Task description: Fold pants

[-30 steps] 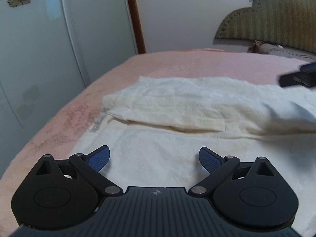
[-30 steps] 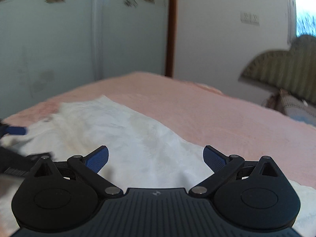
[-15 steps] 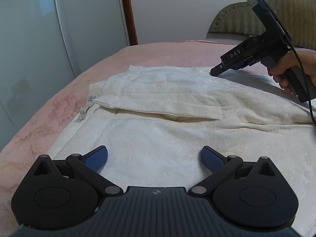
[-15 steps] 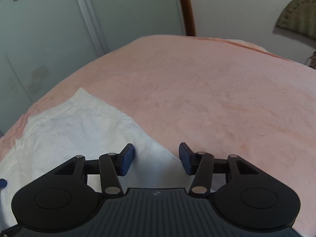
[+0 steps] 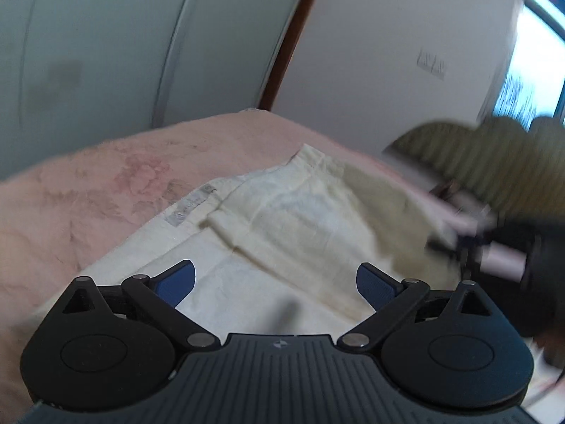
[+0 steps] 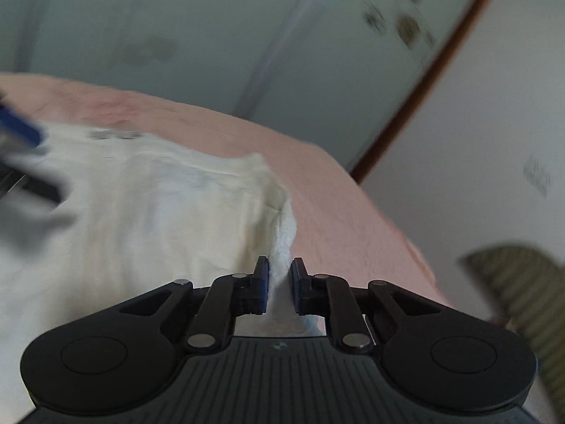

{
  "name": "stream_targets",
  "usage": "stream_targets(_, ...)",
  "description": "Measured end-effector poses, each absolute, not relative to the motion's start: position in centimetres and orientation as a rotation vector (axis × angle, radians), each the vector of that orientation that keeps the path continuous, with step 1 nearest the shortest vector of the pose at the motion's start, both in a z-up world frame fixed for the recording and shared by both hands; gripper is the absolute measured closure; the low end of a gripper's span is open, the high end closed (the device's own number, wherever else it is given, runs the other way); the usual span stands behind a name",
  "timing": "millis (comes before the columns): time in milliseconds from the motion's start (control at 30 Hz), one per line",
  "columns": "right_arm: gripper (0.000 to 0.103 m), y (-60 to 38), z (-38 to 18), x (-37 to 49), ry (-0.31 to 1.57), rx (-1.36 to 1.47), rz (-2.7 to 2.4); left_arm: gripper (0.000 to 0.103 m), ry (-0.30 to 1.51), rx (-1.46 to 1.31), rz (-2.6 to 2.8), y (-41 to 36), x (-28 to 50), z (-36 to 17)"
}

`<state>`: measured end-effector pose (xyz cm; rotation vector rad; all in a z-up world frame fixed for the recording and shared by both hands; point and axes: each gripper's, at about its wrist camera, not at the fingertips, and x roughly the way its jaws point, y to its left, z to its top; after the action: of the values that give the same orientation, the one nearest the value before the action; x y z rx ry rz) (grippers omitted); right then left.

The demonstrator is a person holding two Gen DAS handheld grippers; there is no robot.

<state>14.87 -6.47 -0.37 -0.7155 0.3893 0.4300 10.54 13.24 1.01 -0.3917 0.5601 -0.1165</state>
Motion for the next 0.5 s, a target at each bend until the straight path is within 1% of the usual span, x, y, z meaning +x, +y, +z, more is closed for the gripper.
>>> stream_targets(67,0.09,-5.4,-0.6,11.2,0.35,-0.797,0.455,0.003,0.579,-0.51,-0.171,14.4,11.2,1.5)
stream_targets(133,0.094,-4.8,-1.0,8.3,0.332,-0.839,0.48,0.002,0.602,-0.589,-0.222,14.9,12.0,2.0)
stream_targets(233,0.095,-3.9,-1.9,4.8,0.319,-0.866,0.521,0.001,0.644,-0.667,-0.3,14.8,13.2,2.5)
stream_targets(333,0.095,-3.3,-3.3,3.1,0.328,-0.887,0.54,0.001,0.658,-0.688,-0.326,14.0,14.1,3.2)
stream_targets(500,0.095,-3.7,-4.0,2.2,0.367,-0.809,0.563,0.001,0.583,-0.706,-0.224,13.6,13.0,4.3)
